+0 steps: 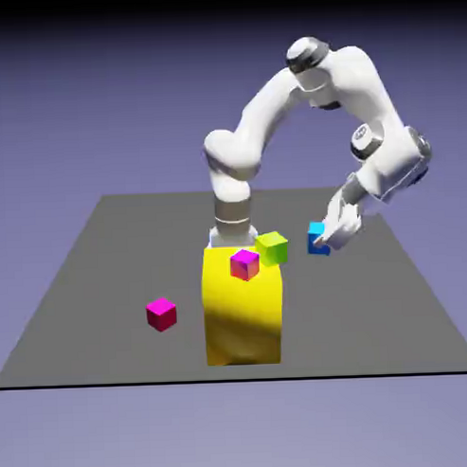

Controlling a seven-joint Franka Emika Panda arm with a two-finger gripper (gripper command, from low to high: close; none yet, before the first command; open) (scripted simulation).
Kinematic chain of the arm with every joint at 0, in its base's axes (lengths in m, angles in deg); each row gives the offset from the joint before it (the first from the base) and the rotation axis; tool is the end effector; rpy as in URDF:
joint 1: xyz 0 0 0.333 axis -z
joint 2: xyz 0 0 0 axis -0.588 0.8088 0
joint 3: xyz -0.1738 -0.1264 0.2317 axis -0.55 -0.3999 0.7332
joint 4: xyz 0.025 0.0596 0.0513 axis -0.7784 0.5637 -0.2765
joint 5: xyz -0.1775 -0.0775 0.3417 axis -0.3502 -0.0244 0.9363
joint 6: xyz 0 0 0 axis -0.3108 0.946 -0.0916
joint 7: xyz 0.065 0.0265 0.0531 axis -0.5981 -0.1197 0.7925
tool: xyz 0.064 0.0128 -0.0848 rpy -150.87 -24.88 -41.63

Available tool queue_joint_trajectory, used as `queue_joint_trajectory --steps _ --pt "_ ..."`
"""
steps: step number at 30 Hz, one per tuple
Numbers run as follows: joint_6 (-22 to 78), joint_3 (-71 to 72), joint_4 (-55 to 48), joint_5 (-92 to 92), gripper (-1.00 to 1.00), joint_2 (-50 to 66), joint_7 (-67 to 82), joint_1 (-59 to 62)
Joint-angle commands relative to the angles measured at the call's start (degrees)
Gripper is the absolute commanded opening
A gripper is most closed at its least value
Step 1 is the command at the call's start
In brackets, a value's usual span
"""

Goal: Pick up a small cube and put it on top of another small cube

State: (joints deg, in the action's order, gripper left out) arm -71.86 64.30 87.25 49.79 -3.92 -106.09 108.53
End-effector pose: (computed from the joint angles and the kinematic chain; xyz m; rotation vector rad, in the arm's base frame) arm 0.4547 0.2263 0.3948 0.4996 -2.6059 0.7828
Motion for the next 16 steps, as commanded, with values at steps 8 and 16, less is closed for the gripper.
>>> queue_joint_trajectory --steps 8,16 --pt "9.3 -4.3 -2.7 1.1 -1.0 0.1 -4.9 7.9" --pt "3.7 -3.9 4.4 2.5 1.0 -0.8 -4.7 5.8"
